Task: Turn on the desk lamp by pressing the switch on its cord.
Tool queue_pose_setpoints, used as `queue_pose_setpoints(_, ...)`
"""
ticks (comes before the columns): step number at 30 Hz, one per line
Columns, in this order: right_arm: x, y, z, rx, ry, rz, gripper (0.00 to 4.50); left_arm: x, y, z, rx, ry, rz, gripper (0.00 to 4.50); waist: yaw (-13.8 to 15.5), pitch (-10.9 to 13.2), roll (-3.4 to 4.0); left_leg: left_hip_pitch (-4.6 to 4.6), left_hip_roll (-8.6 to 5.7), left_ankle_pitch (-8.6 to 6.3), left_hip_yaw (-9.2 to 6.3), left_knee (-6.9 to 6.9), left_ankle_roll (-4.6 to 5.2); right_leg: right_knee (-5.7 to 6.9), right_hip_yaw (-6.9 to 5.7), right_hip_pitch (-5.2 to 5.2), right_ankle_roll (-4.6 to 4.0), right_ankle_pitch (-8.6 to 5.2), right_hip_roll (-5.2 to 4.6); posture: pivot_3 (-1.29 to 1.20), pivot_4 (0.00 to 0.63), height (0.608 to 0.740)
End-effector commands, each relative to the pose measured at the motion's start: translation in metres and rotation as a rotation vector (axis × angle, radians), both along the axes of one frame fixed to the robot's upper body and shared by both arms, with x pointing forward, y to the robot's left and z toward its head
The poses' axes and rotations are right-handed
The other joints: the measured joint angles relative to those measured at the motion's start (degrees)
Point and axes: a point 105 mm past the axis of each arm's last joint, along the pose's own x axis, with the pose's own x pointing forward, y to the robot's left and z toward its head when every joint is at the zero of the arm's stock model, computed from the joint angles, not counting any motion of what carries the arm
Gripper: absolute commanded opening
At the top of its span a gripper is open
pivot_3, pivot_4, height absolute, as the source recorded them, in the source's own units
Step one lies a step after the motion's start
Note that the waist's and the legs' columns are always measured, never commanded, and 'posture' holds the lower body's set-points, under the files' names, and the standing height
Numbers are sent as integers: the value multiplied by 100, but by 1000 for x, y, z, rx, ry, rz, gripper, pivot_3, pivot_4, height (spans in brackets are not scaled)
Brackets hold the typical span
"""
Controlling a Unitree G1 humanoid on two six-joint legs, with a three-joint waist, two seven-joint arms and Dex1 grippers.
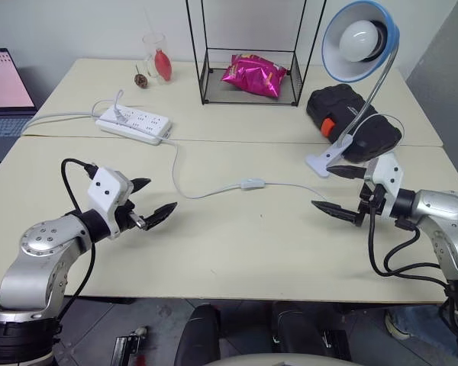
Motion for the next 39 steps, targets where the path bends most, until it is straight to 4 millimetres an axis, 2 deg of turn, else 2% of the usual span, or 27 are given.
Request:
queue_pose_setpoints(1, -3, 5, 12, 9, -44, 39, 4500, -5, -5, 13, -2, -38, -38, 4480, 0, 0, 0, 0, 0, 0, 0, 0, 0, 0, 0, 0, 0, 0, 0, 0, 150, 740)
queue_pose_setpoints(8, -4, 7, 10, 7, -38, 49, 4500, -4, -6, 12, 22, -35, -32, 4480, 0, 0, 0, 0, 0, 0, 0, 0, 0, 0, 0, 0, 0, 0, 0, 0, 150, 740)
queue_pose_setpoints(17, -4, 10, 11, 11, -39, 57, 4500, -10, -20, 24, -96, -47, -102, 4480, 0, 0, 0, -1, 0, 0, 0, 0, 0, 0, 0, 0, 0, 0, 0, 0, 150, 740)
queue_pose_setpoints(28, -6, 16, 17, 33, -37, 66, 4500, 0, -21, 29, -132, -76, -91, 4480, 1, 0, 0, 0, -1, 0, 0, 0, 0, 0, 0, 0, 0, 0, 0, 0, 150, 740)
queue_pose_setpoints(32, -7, 21, 19, 36, -44, 67, 4500, 8, -33, 24, -150, -61, -124, 4480, 1, 0, 0, 0, -1, 0, -1, 1, 0, 0, -1, 1, 1, 0, 0, 0, 150, 740)
queue_pose_setpoints(39, -9, 36, 21, 26, -35, 65, 4500, 28, -69, 9, -274, 52, -224, 4480, 3, 0, -1, -2, -5, 0, -2, 3, 0, 1, -1, 1, 0, 1, 0, 0, 150, 740)
